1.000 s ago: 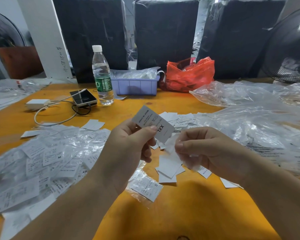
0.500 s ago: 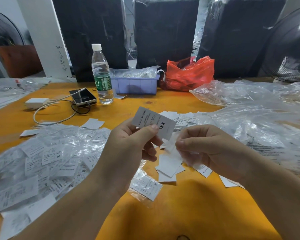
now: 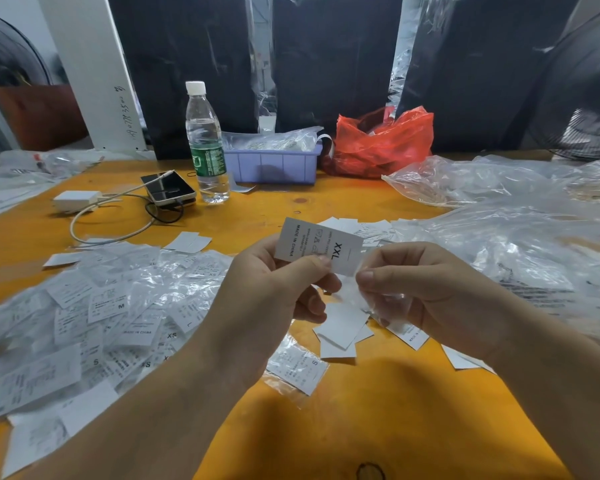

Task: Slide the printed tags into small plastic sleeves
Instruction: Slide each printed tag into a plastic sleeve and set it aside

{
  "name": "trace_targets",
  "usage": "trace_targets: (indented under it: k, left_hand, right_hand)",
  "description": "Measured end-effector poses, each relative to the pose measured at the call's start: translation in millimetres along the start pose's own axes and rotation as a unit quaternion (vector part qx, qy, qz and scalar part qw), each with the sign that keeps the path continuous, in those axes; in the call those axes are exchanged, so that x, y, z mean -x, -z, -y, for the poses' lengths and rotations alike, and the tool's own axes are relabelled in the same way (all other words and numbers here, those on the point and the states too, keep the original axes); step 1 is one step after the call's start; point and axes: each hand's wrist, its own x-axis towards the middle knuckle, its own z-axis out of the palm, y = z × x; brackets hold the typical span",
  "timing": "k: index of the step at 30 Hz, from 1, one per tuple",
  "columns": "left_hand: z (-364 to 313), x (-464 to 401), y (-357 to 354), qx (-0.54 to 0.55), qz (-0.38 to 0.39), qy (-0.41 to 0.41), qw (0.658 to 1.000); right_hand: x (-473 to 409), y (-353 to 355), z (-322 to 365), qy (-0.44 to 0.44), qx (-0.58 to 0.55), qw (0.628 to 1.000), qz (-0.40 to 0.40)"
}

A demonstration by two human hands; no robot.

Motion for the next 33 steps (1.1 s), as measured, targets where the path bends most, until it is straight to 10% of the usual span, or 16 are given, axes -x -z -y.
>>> trace_targets:
  k: [33]
  left_hand:
    - [-8.0,0.7,0.0,0.01,-0.047,-0.019,0.999]
  right_hand:
    - [-2.3,5.5,-3.5,0.017,0.01,1.0,-0.003]
